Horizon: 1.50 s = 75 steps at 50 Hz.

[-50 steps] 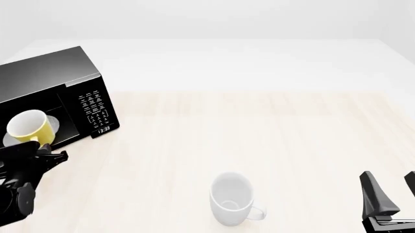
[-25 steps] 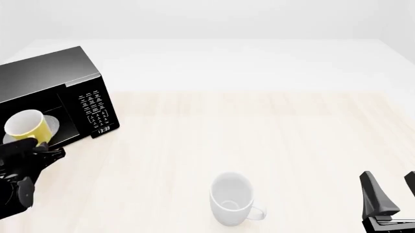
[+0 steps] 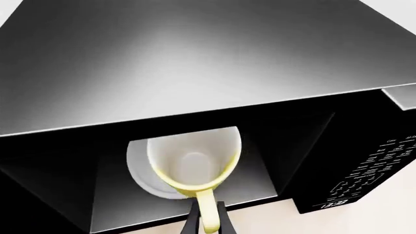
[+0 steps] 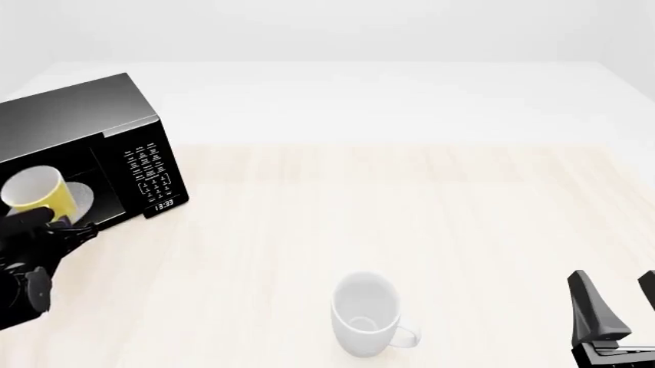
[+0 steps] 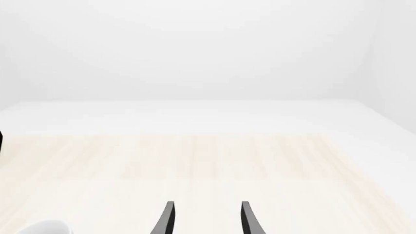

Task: Put the yellow and white mug in the microwave and close it.

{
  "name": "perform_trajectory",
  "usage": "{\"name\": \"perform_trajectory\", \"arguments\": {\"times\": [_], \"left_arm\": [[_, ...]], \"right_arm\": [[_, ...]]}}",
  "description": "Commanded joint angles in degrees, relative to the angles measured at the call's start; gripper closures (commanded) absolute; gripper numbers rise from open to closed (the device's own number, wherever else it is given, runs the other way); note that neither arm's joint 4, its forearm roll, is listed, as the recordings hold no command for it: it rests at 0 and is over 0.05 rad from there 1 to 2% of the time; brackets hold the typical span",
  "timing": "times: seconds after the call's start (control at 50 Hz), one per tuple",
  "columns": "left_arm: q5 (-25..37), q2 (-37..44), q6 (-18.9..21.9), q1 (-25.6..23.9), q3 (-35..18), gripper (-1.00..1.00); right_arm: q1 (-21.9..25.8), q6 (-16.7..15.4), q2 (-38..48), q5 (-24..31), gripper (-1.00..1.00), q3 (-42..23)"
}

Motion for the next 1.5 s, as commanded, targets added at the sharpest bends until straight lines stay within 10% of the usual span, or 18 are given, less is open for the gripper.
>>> {"name": "perform_trajectory", "arguments": {"times": [0.02,1.28,1.3,1.5], "left_arm": [[0.81,0.28,-0.6,0.87,-2.34,1.0],[6.56,9.42,-1.01,2.58,-11.88,1.0],[7.13,9.74,-1.15,2.62,-12.33,-1.0],[6.55,9.14,-0.73,2.64,-11.8,-1.0]], "right_arm": [[0.0,-0.06,-0.13,0.03,-1.0,0.05],[0.01,-0.07,-0.1,0.02,-1.0,0.05],[-0.01,-0.06,-0.12,0.03,-1.0,0.05],[0.01,-0.07,-0.12,0.02,-1.0,0.05]]}}
